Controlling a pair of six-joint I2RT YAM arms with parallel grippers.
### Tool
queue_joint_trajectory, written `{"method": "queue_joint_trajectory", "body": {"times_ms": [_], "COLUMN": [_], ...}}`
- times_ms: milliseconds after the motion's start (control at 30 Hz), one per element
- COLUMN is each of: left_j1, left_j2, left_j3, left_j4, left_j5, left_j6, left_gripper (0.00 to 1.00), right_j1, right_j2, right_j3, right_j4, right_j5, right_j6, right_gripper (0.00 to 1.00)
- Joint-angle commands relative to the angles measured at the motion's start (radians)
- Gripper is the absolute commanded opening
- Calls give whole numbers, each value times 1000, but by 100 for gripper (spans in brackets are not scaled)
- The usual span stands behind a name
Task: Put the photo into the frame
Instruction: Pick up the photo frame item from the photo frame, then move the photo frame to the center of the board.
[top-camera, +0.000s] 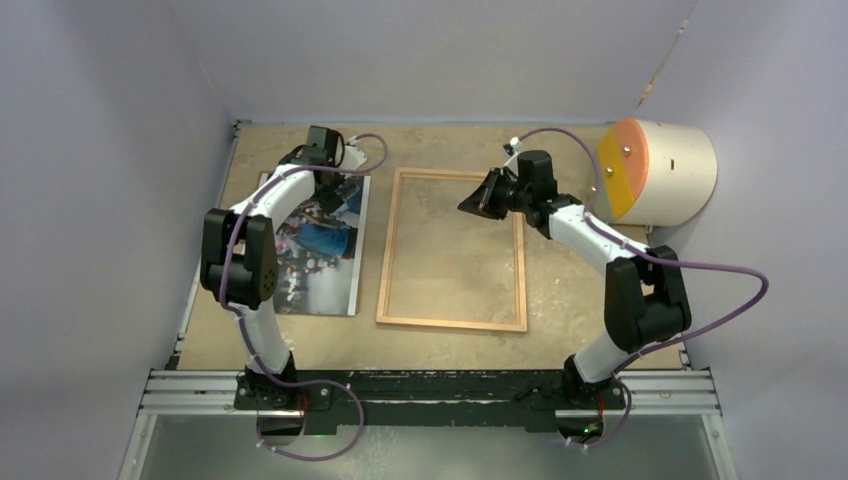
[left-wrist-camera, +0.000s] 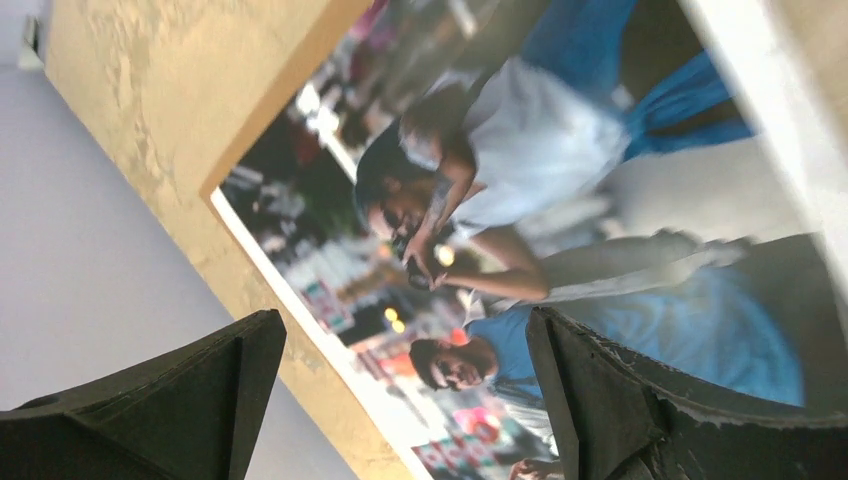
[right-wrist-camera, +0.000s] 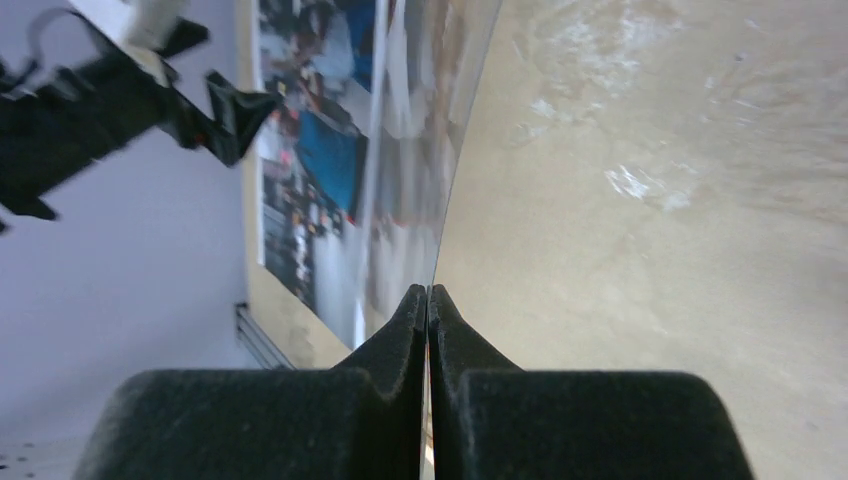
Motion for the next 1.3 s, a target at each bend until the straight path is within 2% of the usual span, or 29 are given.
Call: {"method": "queue_joint_trajectory", "body": {"times_ms": [0, 233, 467, 633, 833, 1033, 1133, 1267], "left_j1": [-97, -194, -207, -214, -209, -154, -142, -163], "left_j2": [-28, 77, 145, 166, 130, 69, 39, 17], "left_j3": [57, 138, 180, 120, -33, -140, -114, -21], "left_j4": [-54, -35, -3, 50, 123, 154, 123, 21], "left_j5": [91, 143, 126, 67, -62, -126, -90, 31], "left_j6": [-70, -153, -174, -147, -35, 58, 40, -38], "left_gripper": [100, 100, 100, 100, 100, 100, 100, 100], "right_j1": [-33, -136, -156, -161, -161, -161, -161, -160], "right_j2": [-8, -55, -96, -106, -118, -116, -118, -140], "right_j3": [109, 158, 160, 132, 87, 58, 44, 14], "right_j4": [-557, -696, -754, -747, -701, -643, -611, -549], "right_j5": [-12, 84, 130, 113, 78, 60, 43, 5], "right_j6": [-330, -409, -433, -431, -412, -398, -382, -350], "right_gripper": [0, 0, 0, 0, 0, 0, 0, 0]}}
